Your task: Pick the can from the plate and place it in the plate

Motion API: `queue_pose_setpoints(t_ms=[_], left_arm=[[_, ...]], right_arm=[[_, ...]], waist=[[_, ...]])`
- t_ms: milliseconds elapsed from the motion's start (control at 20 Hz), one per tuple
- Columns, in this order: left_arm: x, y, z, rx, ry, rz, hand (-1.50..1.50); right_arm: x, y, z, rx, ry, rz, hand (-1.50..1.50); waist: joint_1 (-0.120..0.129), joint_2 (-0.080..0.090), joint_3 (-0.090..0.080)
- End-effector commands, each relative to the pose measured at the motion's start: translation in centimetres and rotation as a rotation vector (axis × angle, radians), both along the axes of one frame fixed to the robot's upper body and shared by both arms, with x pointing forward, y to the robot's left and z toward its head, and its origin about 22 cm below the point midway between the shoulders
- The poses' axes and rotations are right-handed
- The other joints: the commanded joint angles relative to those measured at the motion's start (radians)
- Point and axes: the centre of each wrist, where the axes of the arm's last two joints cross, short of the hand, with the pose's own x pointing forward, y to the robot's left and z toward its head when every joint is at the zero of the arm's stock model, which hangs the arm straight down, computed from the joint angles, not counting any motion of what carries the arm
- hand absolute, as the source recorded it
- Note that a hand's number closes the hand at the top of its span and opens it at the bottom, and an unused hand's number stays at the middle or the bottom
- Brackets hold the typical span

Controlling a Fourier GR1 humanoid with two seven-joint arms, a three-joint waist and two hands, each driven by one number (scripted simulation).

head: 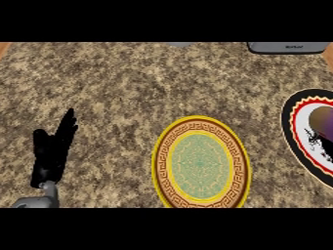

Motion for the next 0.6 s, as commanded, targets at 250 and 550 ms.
queue_pose_setpoints(t_ms=[250, 550], left_arm=[[0.4, -2.1, -0.9, 0.009, -0.002, -0.006, 0.0], [-0.6, -1.2, -0.3, -0.005, -0.008, -0.011, 0.0]], right_arm=[[4.1, -6.9, -0.9, 0.009, 0.066, -0.121, 1.5], [5.5, -7.5, -5.6, -0.023, 0.149, -0.132, 1.5]], waist=[[0.015, 0.004, 0.001], [0.016, 0.003, 0.001]])
